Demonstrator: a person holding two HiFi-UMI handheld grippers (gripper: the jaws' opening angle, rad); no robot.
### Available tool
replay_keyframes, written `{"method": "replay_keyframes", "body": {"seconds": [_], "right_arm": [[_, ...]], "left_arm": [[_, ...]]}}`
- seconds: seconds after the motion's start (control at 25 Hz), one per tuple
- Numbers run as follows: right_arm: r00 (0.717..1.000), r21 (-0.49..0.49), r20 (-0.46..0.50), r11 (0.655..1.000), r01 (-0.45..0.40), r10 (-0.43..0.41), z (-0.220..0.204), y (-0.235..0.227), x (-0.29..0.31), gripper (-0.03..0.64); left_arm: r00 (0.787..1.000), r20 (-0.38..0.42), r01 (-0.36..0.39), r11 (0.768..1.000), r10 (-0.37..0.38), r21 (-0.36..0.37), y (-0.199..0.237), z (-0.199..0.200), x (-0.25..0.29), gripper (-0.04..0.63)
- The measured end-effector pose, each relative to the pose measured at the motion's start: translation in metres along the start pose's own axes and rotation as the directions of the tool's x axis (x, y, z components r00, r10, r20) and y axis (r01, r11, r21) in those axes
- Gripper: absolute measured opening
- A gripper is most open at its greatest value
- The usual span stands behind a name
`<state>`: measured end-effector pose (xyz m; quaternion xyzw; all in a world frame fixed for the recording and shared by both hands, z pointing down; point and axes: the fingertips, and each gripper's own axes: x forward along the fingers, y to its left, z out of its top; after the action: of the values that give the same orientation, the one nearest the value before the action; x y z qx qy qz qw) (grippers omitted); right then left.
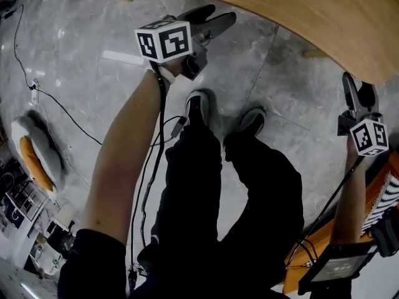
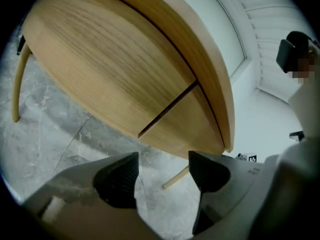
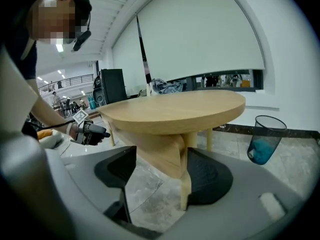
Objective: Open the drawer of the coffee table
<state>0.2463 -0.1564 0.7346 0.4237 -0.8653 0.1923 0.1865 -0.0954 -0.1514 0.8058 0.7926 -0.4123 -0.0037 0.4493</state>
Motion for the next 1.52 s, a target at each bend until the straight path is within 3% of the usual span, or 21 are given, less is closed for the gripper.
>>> {"method": "replay_keyframes", "body": {"seconds": [0.12, 0.24, 0.4, 0.84, 1.52], "right_arm": [[1.000, -0.031, 0.011, 0.999, 0.013, -0.012, 0.009, 0.002, 0.006, 0.332], [0.999, -0.051, 0.039, 0.999, 0.006, -0.004, 0.024, 0.007, 0.011, 0.342], [0.998, -0.104, 0.061, 0.995, -0.010, 0.017, 0.028, 0.012, 0.024, 0.351], [0.995, -0.121, 0.097, 0.993, 0.005, 0.007, 0.028, 0.012, 0.024, 0.328], [0.998, -0.082, 0.050, 0.996, -0.030, 0.034, 0.010, 0.032, 0.002, 0.321]], "left_arm": [[0.999, -0.032, 0.018, 0.999, -0.016, 0.047, 0.003, 0.002, 0.008, 0.325], [0.998, 0.003, 0.063, 0.997, -0.063, 0.052, 0.001, 0.016, 0.012, 0.327], [0.989, 0.057, 0.131, 0.990, -0.134, 0.041, 0.000, 0.023, 0.017, 0.337], [0.968, 0.160, 0.197, 0.980, -0.193, -0.011, -0.003, 0.031, 0.020, 0.337], [0.990, 0.044, 0.138, 0.990, -0.136, -0.036, -0.009, -0.001, -0.007, 0.337]]}}
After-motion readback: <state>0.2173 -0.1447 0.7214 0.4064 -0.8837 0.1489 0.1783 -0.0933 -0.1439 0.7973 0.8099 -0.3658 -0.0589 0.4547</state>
